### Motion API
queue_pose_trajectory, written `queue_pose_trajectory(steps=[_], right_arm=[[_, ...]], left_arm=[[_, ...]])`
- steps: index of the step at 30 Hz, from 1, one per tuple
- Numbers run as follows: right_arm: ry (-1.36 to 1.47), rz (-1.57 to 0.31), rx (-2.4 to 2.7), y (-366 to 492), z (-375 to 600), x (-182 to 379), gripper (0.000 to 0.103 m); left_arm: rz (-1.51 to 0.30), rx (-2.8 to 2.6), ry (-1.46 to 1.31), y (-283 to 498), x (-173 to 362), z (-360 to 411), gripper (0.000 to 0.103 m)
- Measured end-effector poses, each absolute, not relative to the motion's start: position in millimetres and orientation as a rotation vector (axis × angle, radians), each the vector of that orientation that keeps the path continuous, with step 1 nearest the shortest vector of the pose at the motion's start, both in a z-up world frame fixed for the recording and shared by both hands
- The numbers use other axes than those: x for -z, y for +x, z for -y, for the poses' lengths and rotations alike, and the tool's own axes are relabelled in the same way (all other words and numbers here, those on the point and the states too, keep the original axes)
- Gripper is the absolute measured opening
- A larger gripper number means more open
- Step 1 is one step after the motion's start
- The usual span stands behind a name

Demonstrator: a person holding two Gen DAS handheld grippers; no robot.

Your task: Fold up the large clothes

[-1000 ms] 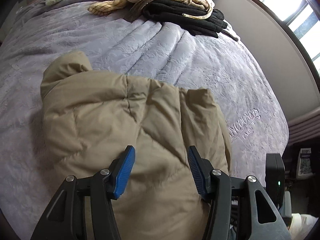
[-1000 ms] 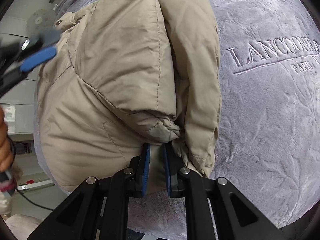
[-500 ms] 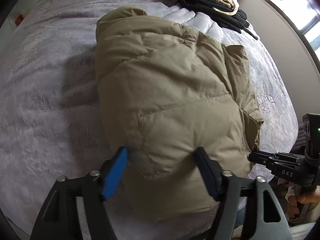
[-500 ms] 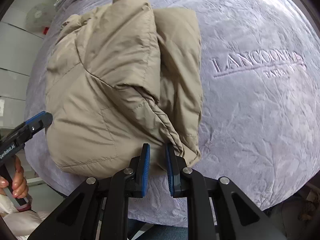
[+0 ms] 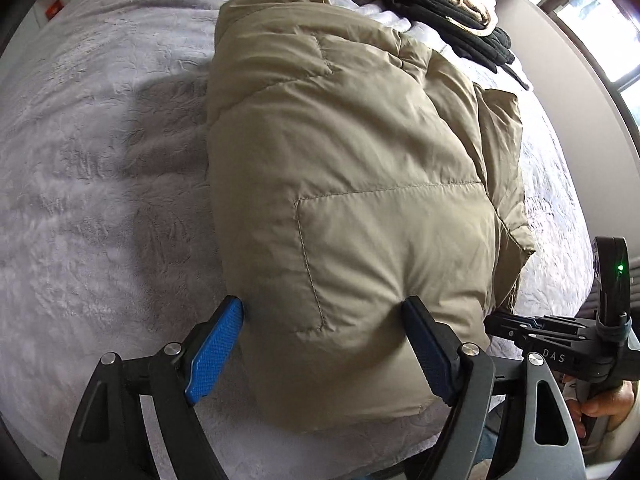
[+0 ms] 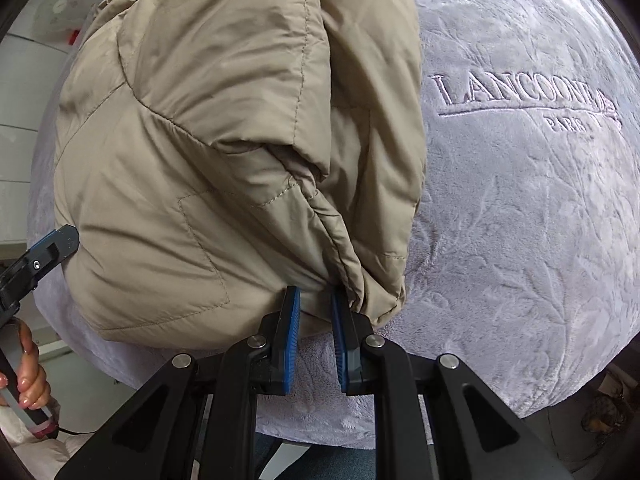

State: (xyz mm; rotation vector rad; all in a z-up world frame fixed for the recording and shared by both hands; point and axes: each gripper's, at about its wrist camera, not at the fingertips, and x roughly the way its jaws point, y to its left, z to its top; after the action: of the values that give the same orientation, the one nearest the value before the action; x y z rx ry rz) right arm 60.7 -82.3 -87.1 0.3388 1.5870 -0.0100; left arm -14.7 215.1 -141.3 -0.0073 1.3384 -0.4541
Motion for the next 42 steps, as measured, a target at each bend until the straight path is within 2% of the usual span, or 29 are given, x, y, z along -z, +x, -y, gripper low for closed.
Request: queue_pose_trajectory(steps=[6,8,13,28,31,32,35,42], right_arm=[[0.336,-1.531,-0.058,59,87,53,0.021],[0.351,-1.497,-0.07,56,91,40,0.037],[0.333,-1.442,-0.076,59,101,10,0.049],[0.318,-1.351,-0.101,62,94,-37,0.059],[0.294,-1.304,-0.084,61,90,-52,0.066],[0.29,-1.285,-0.08,62,89,-59,0.069],[0.273,-1.228,-0.067,60,85,-77,0.08],[0.192,-1.113,-0.028,61,70,-115,0.086]], left_arm=[[-1.336,0.396,-0.011,-30,127,-212,0.082],[-1.328,0.383,0.004,-35,121,-208,0.082],[-1.303,0.354,-0.011,-47,102,-203,0.082],[-1.216,0.338,0.0,-66,51,-209,0.082],[-1.172,0.333,0.021,-71,33,-211,0.082],[-1.167,0.338,0.012,-72,27,-211,0.083],[-1.13,0.325,-0.019,-72,7,-215,0.102],[-1.032,0.254,-0.039,-75,-31,-218,0.102]])
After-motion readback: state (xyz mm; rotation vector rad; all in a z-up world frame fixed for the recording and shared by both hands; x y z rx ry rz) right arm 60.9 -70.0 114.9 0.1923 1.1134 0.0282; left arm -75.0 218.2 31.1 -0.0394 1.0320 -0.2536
